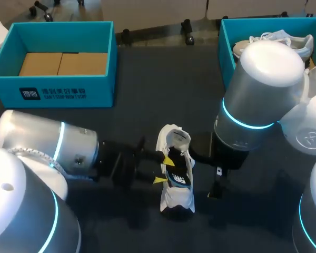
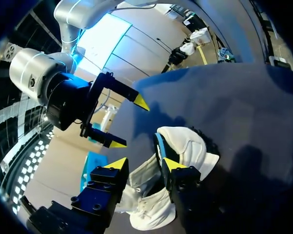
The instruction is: Take the shoe out of the shoebox, open the shoe tongue, remove and reinsert the insole, then place the shoe into the shoebox
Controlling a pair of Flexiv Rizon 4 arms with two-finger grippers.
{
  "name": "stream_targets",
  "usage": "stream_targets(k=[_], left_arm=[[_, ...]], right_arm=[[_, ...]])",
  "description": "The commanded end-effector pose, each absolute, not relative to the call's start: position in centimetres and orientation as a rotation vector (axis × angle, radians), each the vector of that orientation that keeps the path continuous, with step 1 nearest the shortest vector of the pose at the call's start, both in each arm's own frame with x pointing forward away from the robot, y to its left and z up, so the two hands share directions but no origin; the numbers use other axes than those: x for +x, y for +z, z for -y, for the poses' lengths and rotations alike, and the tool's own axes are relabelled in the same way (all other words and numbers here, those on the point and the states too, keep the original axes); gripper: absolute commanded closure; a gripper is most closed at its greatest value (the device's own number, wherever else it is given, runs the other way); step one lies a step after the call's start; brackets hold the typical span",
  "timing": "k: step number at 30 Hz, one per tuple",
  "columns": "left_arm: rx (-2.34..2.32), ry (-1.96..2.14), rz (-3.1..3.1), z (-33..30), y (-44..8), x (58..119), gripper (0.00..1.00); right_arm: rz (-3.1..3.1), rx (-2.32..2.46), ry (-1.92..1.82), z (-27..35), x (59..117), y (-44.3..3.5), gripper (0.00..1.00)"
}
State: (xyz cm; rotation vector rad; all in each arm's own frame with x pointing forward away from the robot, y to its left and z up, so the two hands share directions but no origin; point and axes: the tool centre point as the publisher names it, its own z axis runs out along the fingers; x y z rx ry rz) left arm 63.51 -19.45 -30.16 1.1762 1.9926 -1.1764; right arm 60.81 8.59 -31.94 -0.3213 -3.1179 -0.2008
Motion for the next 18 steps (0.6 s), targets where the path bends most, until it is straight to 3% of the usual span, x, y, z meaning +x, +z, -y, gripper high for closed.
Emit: stream_targets(k=[1, 18], left_arm=[[1.301, -1.119, -2.096, 18.6, -28.6, 63.7, 0.55], [1.707, -0.915, -2.297, 15.3, -25.9, 63.5, 0.58]], right_arm=[[3.118, -0.321, -0.203, -8.7, 60.8, -32.2, 0.0], [3.118, -0.321, -0.203, -8.7, 60.8, -32.2, 0.0]])
